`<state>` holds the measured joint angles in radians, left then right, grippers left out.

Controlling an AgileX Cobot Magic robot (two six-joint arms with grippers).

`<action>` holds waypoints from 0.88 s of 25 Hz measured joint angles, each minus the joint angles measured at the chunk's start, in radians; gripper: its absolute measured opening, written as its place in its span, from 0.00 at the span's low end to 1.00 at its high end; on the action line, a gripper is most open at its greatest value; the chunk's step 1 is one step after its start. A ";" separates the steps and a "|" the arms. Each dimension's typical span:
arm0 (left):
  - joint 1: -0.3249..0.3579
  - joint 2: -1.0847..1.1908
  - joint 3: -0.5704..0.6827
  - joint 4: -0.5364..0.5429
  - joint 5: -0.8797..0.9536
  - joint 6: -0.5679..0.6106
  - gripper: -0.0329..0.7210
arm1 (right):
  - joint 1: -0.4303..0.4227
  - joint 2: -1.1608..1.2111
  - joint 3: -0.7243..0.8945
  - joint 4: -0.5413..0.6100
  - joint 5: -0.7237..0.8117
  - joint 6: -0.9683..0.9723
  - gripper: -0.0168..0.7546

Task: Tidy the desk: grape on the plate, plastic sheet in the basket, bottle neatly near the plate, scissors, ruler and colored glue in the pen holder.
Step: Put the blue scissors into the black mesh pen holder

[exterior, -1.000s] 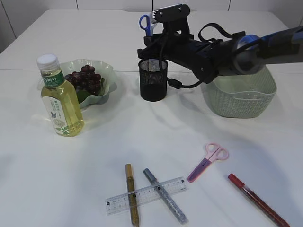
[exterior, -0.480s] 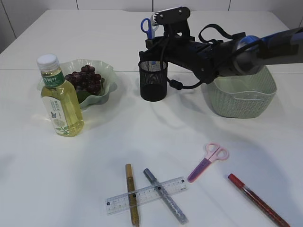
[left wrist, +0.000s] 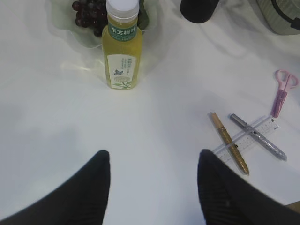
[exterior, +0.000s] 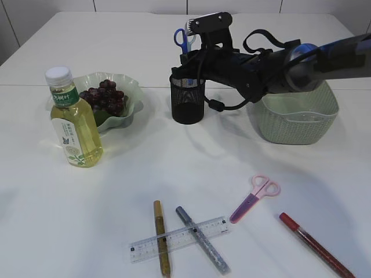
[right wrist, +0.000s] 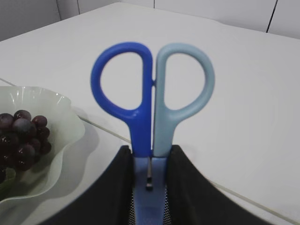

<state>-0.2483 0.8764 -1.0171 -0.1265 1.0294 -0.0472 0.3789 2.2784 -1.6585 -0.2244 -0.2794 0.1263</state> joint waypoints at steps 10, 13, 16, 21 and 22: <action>0.000 0.000 0.000 0.000 0.000 0.000 0.62 | 0.000 0.000 -0.002 0.002 0.035 0.009 0.51; 0.000 0.000 0.000 0.000 0.000 0.000 0.62 | 0.000 0.000 -0.002 0.002 0.054 0.021 0.55; 0.000 0.000 0.000 0.000 0.000 0.000 0.62 | 0.000 0.000 -0.002 0.003 0.059 0.031 0.56; 0.000 0.000 0.000 0.000 -0.002 0.000 0.62 | 0.000 -0.019 -0.004 0.003 0.103 0.080 0.57; 0.000 0.000 0.000 0.000 -0.002 0.000 0.62 | 0.000 -0.027 -0.005 0.003 0.124 0.086 0.57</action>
<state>-0.2483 0.8764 -1.0171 -0.1265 1.0271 -0.0472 0.3789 2.2509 -1.6639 -0.2213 -0.1551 0.2121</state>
